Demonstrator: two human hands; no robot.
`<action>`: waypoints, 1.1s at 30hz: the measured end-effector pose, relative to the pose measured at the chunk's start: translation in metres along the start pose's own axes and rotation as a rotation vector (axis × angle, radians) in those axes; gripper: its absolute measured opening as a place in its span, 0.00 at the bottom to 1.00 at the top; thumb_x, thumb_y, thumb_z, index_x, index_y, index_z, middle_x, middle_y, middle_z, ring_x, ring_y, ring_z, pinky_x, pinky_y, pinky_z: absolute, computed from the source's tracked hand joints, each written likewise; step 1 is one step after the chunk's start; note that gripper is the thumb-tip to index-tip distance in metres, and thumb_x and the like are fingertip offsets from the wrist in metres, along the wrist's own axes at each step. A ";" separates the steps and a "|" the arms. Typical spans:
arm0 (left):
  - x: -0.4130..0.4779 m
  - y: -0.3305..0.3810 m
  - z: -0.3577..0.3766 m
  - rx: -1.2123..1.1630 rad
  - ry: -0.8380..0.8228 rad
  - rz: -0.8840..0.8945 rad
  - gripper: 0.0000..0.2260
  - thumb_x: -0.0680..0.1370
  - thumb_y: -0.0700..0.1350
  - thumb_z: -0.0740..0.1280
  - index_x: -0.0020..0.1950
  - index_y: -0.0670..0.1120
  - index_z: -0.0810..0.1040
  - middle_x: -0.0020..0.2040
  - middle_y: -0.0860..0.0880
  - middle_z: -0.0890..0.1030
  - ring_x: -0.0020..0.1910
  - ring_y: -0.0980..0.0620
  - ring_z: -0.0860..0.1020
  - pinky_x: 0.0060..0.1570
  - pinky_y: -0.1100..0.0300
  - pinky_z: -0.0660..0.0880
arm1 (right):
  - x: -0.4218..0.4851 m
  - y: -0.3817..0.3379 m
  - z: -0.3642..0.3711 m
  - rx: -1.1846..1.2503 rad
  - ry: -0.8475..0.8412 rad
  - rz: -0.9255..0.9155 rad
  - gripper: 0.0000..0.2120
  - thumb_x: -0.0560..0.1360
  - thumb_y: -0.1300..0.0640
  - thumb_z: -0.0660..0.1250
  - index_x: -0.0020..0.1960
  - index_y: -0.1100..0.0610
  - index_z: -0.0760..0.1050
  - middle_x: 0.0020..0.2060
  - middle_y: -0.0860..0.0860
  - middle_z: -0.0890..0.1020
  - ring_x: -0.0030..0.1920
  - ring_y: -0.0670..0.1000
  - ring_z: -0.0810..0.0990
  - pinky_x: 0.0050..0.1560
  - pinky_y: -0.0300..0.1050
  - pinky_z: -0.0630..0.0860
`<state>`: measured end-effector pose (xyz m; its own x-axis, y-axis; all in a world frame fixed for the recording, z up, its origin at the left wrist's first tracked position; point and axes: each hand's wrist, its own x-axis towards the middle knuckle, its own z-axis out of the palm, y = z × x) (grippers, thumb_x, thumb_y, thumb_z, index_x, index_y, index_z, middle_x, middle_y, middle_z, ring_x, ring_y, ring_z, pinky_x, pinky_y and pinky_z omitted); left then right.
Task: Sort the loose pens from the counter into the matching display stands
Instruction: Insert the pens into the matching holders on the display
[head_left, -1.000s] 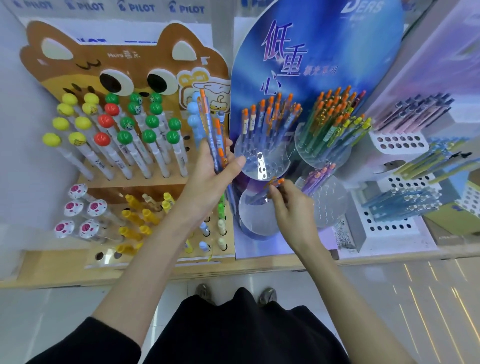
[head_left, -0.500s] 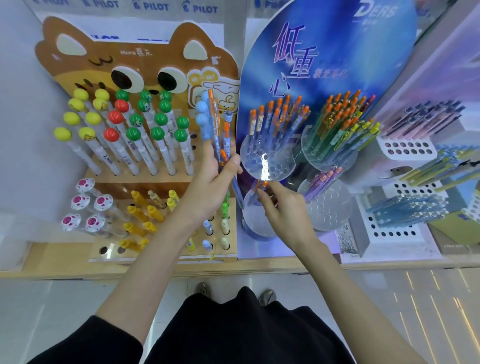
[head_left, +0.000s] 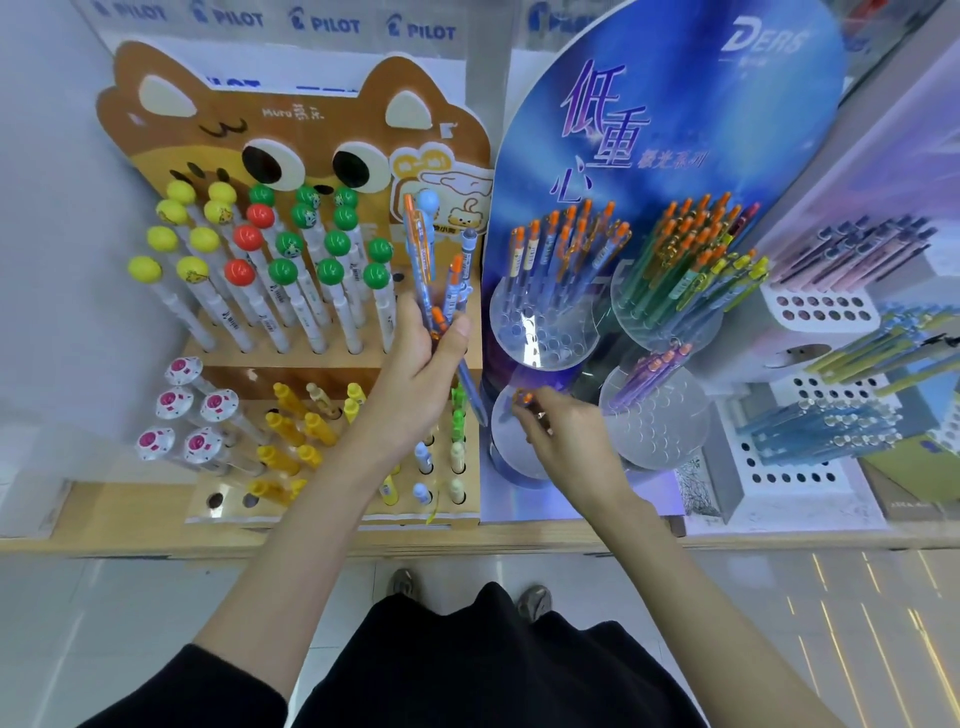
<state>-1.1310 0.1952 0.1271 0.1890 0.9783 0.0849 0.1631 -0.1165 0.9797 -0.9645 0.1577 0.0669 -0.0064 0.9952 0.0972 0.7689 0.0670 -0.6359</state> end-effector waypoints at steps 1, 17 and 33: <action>0.000 0.000 0.000 -0.009 0.001 -0.003 0.04 0.83 0.46 0.57 0.55 0.55 0.66 0.47 0.55 0.71 0.44 0.70 0.71 0.48 0.78 0.67 | 0.001 -0.002 0.003 -0.019 -0.001 -0.008 0.09 0.79 0.58 0.64 0.48 0.64 0.75 0.34 0.59 0.81 0.36 0.62 0.79 0.37 0.54 0.74; 0.006 0.002 0.000 -0.142 -0.081 0.006 0.06 0.79 0.54 0.61 0.54 0.56 0.72 0.40 0.62 0.77 0.34 0.65 0.73 0.34 0.71 0.70 | 0.011 -0.068 -0.042 0.406 0.135 0.095 0.06 0.74 0.55 0.69 0.51 0.49 0.77 0.42 0.45 0.82 0.38 0.43 0.77 0.40 0.33 0.72; 0.007 0.006 -0.001 -0.259 -0.021 -0.044 0.14 0.78 0.54 0.58 0.54 0.45 0.73 0.36 0.55 0.70 0.28 0.57 0.65 0.28 0.64 0.65 | 0.012 -0.040 -0.076 0.405 0.322 0.198 0.10 0.76 0.58 0.69 0.40 0.48 0.72 0.34 0.47 0.80 0.33 0.43 0.77 0.34 0.31 0.71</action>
<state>-1.1299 0.2016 0.1337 0.2078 0.9774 0.0399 -0.0814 -0.0234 0.9964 -0.9465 0.1619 0.1519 0.3577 0.9241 0.1344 0.4274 -0.0340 -0.9034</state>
